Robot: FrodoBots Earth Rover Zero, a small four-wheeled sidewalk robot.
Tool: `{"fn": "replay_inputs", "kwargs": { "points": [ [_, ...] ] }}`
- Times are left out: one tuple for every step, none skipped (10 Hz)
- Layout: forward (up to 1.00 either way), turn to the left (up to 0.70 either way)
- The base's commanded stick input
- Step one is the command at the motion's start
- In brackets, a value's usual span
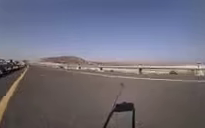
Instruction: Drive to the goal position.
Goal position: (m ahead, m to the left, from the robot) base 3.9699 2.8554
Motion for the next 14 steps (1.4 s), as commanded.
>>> {"fn": "replay_inputs", "kwargs": {
  "points": [
    [0.85,0.0],
    [0.85,0.0],
    [0.85,0.0],
    [0.85,0.0],
    [0.85,0.0],
    [0.85,0.0],
    [0.85,0.0],
    [0.85,0.0],
    [0.85,0.0],
    [0.85,0.0],
    [0.85,0.04],
    [0.85,0.2],
    [0.85,0.34],
    [0.85,0.34]
  ]
}}
